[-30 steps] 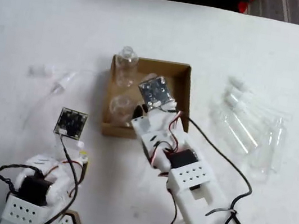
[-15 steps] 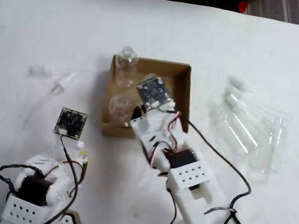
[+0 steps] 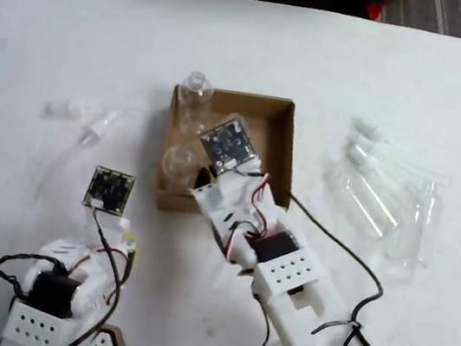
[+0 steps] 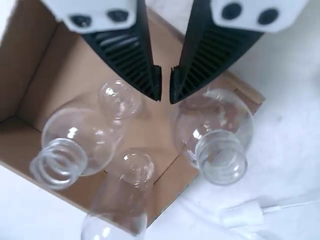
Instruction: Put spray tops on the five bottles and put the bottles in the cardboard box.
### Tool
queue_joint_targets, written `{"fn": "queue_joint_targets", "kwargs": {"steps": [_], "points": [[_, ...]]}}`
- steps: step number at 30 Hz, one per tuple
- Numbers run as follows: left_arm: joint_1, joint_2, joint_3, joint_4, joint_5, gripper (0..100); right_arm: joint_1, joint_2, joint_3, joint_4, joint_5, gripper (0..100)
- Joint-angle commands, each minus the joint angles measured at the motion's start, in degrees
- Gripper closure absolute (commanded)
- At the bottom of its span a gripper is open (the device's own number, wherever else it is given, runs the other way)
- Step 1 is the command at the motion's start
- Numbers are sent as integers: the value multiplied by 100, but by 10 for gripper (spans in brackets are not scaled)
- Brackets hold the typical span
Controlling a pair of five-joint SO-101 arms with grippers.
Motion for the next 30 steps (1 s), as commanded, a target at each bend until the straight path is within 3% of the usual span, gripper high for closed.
{"fn": "queue_joint_targets", "kwargs": {"steps": [1, 9, 30], "points": [[75, -48, 0, 35, 79, 969, 224, -31, -281, -13, 62, 984], [75, -48, 0, 35, 79, 969, -330, 4, -246, -31, 44, 984], [75, -48, 0, 35, 79, 969, 497, -382, -237, 22, 158, 984]]}}
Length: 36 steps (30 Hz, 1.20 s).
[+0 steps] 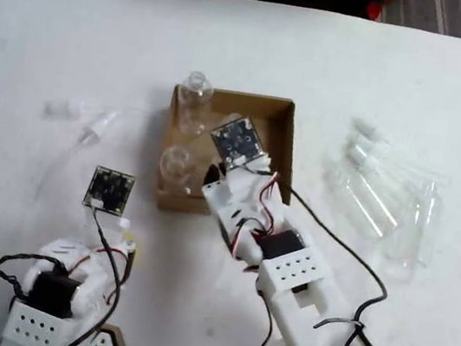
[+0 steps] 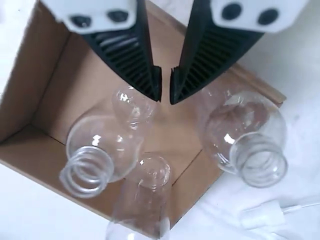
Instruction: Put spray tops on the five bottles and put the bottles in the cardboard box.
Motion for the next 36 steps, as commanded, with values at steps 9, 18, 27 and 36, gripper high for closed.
{"fn": "queue_joint_targets", "kwargs": {"steps": [9, 18, 27, 36], "points": [[75, -48, 0, 35, 79, 969, 1393, -3380, 378, 857, 1644, 984], [75, -48, 0, 35, 79, 969, 1815, -6642, 2523, -312, 1389, 984], [75, -48, 0, 35, 79, 969, 2229, -6352, 3244, -1736, 1354, 984], [75, -48, 0, 35, 79, 969, 3477, -6273, 1899, -541, 554, 984]]}}
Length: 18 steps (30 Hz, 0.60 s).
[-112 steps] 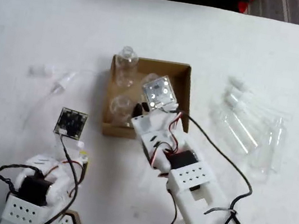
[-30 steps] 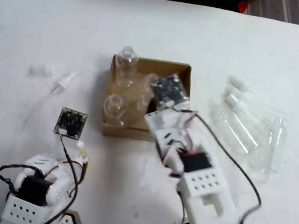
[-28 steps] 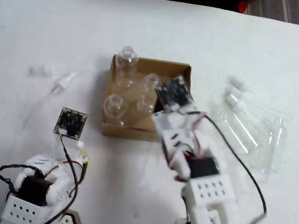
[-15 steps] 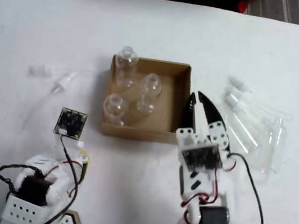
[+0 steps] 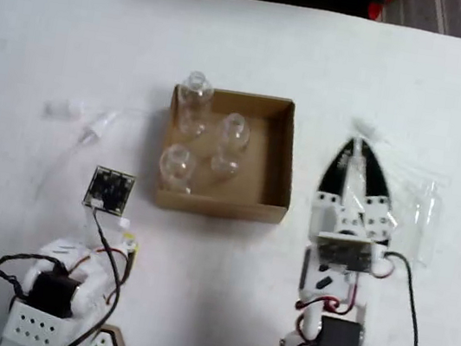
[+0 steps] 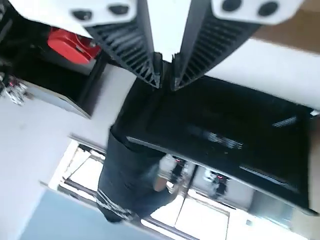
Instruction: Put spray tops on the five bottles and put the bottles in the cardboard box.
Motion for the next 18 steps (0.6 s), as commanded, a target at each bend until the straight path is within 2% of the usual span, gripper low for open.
{"fn": "queue_joint_targets", "kwargs": {"steps": [1, 6, 10, 15, 18], "points": [[75, -48, 0, 35, 79, 969, 347, 13, -914, 848, -615, 984], [75, -48, 0, 35, 79, 969, 365, 84, -1143, 936, -378, 984], [75, -48, 0, 35, 79, 969, 338, 778, -1521, 1033, -404, 984], [75, -48, 0, 35, 79, 969, -31, 2598, -3253, 2220, -343, 984], [75, -48, 0, 35, 79, 969, -171, 3864, -4378, 3020, 97, 984]]}}
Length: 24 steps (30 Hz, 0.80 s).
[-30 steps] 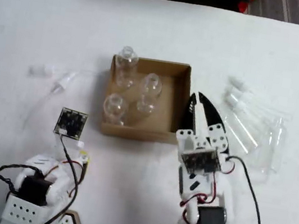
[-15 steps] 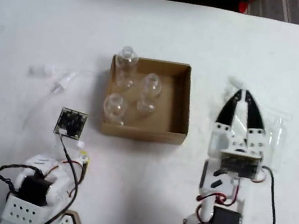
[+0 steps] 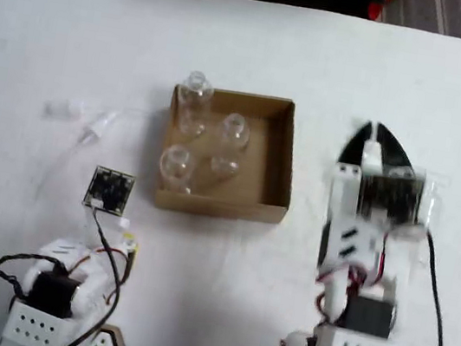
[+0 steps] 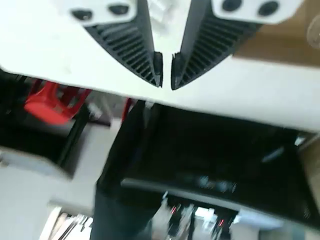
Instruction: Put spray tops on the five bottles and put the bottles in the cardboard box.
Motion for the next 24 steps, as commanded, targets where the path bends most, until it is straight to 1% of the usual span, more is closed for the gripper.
{"fn": "queue_joint_targets", "kwargs": {"steps": [1, 3, 8, 14, 22, 24], "points": [[75, -48, 0, 35, 79, 969, -189, 1534, -1547, 919, 527, 983], [75, -48, 0, 35, 79, 969, -242, 2352, -2136, 1385, 695, 983], [75, -48, 0, 35, 79, 969, -154, 4435, -3622, 2448, 721, 983], [75, -48, 0, 35, 79, 969, -57, 6949, -5855, 3899, 765, 983], [75, -48, 0, 35, 79, 969, 171, 9578, -8633, 5429, 765, 983], [75, -48, 0, 35, 79, 969, 171, 10149, -9292, 5807, 765, 969]]}}
